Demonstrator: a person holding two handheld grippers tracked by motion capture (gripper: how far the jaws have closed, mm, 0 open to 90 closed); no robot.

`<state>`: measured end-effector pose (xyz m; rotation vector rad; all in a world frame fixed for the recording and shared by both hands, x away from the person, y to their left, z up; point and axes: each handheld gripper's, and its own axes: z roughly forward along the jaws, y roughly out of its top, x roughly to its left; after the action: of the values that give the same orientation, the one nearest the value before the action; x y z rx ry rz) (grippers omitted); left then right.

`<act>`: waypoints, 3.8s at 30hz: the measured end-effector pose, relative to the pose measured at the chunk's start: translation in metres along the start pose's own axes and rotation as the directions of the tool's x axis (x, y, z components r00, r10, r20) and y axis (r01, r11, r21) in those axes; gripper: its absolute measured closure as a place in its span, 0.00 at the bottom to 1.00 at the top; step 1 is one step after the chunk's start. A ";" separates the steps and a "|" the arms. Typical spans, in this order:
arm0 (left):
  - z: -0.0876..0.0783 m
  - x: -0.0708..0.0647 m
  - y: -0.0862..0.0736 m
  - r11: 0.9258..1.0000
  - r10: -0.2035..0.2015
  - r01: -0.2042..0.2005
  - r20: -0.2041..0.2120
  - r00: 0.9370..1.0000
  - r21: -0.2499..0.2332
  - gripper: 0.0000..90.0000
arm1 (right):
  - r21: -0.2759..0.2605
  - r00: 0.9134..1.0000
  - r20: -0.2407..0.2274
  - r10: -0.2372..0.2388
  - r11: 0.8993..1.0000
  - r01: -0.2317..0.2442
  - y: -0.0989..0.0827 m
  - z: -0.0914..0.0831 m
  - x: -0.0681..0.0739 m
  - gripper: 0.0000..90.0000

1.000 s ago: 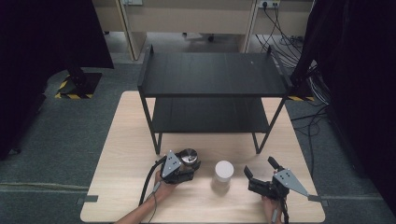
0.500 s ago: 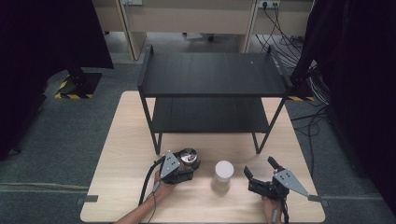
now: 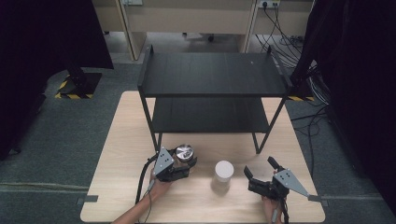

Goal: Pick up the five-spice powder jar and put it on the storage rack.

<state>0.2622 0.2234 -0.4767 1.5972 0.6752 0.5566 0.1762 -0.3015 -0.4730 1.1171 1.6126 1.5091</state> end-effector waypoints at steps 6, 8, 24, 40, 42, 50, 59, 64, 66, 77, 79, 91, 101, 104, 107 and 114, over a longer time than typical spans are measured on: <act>-0.004 0.000 0.012 1.000 -0.005 0.005 0.009 1.000 0.003 0.34 | 0.000 1.000 0.000 0.000 1.000 0.000 0.000 0.000 0.000 0.00; -0.005 -0.001 0.015 1.000 0.000 0.000 0.014 1.000 0.001 0.34 | 0.001 1.000 0.000 -0.001 1.000 0.001 0.000 0.000 0.000 0.00; -0.013 0.001 0.046 1.000 0.000 0.000 0.047 0.999 -0.006 0.34 | 0.002 1.000 0.006 0.001 1.000 -0.001 0.000 0.000 0.000 0.00; -0.020 0.003 0.084 1.000 0.013 -0.014 0.083 0.996 0.010 0.34 | 0.006 1.000 0.004 0.000 1.000 0.000 0.000 0.001 0.000 0.00; -0.020 0.003 0.087 1.000 0.014 -0.015 0.087 0.996 0.013 0.34 | 0.006 1.000 0.004 0.000 1.000 0.000 0.000 0.001 0.000 0.00; -0.021 0.002 0.118 0.999 0.040 -0.042 0.113 0.993 0.019 0.34 | 0.006 1.000 0.003 -0.003 1.000 0.003 0.000 0.001 0.000 0.00; -0.023 -0.001 0.148 0.999 0.054 -0.052 0.120 0.991 -0.015 0.34 | 0.006 1.000 0.001 -0.003 1.000 0.003 0.000 0.001 0.000 0.00; -0.024 0.000 0.164 0.998 0.055 -0.052 0.121 0.991 -0.031 0.34 | 0.009 1.000 0.000 0.000 1.000 0.000 0.001 0.001 0.000 0.00; -0.025 -0.001 0.174 0.997 0.064 -0.059 0.115 0.991 -0.044 0.34 | 0.007 1.000 -0.001 -0.001 1.000 0.001 0.001 0.001 0.000 0.00; -0.025 0.002 0.210 0.997 0.048 -0.041 0.113 0.992 -0.062 0.34 | 0.011 1.000 -0.002 -0.001 1.000 0.001 0.001 0.001 -0.001 0.00; -0.023 0.004 0.217 0.998 0.042 -0.036 0.115 0.992 -0.053 0.34 | 0.011 1.000 -0.002 -0.002 1.000 0.002 0.001 0.001 -0.001 0.00; -0.011 0.005 0.256 0.999 0.030 -0.027 0.105 0.994 -0.030 0.34 | 0.011 1.000 -0.005 0.000 1.000 0.001 0.001 0.002 -0.001 0.00; 0.000 0.001 0.290 0.999 0.038 -0.037 0.046 0.998 -0.024 0.34 | 0.011 1.000 -0.005 -0.001 1.000 0.001 0.001 0.002 -0.001 0.00; 0.005 0.000 0.297 0.999 0.038 -0.038 0.023 0.999 -0.015 0.34 | 0.012 1.000 -0.007 -0.004 1.000 0.004 0.001 0.001 -0.001 0.00; 0.010 0.000 0.301 0.999 0.036 -0.036 -0.002 0.999 -0.012 0.34 | 0.011 1.000 -0.007 -0.001 1.000 0.001 0.001 0.001 -0.002 0.00; 0.023 0.002 0.310 1.000 0.014 -0.014 -0.083 0.996 -0.003 0.34 | 0.011 1.000 -0.009 -0.004 1.000 0.005 0.001 0.002 -0.002 0.00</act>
<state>0.3130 0.1847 -0.1729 1.5828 0.7251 0.6370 0.1784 -0.3023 -0.4728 1.1135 1.6306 1.5060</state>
